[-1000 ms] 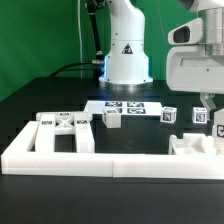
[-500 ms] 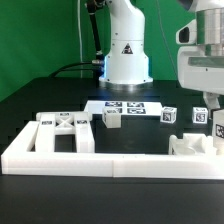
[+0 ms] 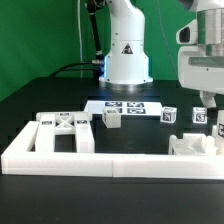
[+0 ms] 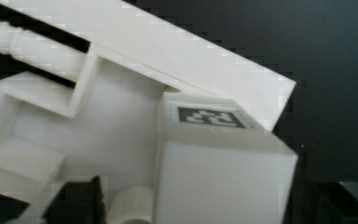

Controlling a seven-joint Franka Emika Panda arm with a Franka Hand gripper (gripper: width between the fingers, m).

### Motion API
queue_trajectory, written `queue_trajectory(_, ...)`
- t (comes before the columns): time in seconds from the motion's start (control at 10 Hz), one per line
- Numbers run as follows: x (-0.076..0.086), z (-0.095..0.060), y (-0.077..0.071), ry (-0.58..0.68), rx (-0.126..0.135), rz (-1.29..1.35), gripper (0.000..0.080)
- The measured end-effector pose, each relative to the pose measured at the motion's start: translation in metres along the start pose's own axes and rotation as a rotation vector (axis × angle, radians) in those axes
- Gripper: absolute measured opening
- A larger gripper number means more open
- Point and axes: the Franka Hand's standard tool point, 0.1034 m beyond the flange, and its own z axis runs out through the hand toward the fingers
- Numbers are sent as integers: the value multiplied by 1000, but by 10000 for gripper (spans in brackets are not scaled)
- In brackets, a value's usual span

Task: Assemble chair

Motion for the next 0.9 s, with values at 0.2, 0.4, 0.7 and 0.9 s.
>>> queue_trajectory(0.2, -3, 0, -2, 0, 3, -214, 639)
queue_trajectory(0.4, -8, 0, -4, 0, 1, -410, 648)
queue_trajectory(0.7, -9, -1, -5, 10, -8, -677, 648)
queue_trajectory(0.9, -8, -3, -5, 18, -29, -863, 648)
